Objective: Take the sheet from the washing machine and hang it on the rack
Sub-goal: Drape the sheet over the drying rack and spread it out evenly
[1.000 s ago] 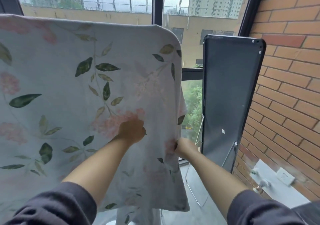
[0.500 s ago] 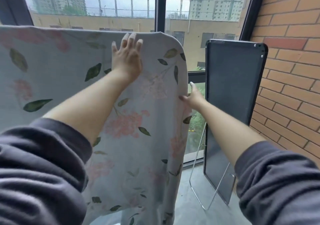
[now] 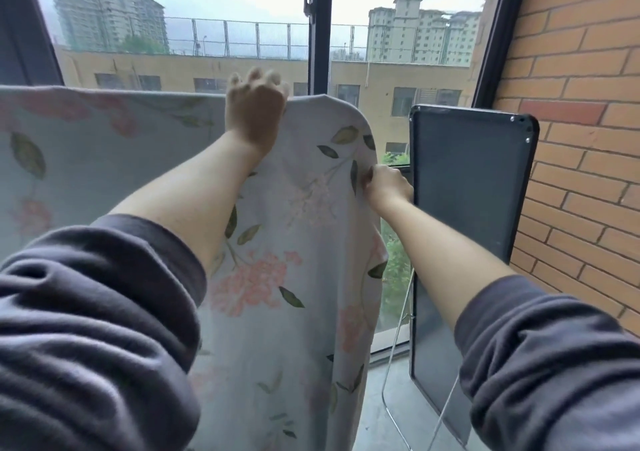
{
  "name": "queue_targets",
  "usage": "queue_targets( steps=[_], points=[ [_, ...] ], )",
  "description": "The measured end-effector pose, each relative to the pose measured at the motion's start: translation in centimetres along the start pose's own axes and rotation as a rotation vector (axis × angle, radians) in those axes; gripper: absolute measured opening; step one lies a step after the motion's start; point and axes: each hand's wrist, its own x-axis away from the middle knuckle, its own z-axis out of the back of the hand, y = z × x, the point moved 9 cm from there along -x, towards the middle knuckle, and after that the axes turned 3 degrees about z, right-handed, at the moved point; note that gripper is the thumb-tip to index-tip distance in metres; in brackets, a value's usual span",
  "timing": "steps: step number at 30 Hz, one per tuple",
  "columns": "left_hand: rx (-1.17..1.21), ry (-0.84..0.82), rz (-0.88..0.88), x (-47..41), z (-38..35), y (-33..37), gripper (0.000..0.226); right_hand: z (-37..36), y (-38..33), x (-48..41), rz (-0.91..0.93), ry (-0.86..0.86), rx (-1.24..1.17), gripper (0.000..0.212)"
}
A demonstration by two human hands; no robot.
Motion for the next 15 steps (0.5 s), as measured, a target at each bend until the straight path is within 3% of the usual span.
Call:
queue_targets(
  steps=[2,6,10,12,15],
  points=[
    [-0.040,0.038,-0.070,-0.2,0.4,0.4,0.013,0.3,-0.9,-0.1,0.040,0.025,-0.055,0.029],
    [0.000,0.083,-0.158,-0.1,0.9,0.6,0.020,0.0,-2.3,0.2,0.051,0.026,-0.125,0.063],
    [0.097,0.135,-0.211,1.4,0.7,0.2,0.016,0.9,-4.0,0.2,0.160,0.120,0.141,0.036],
    [0.132,0.124,-0.222,2.3,0.2,0.1,0.014,1.1,-4.6,0.1,0.188,0.116,0.114,0.023],
    [0.150,0.117,-0.217,3.5,-0.3,-0.3,0.012,1.0,-4.8,0.7,0.212,0.112,0.033,0.026]
  ],
)
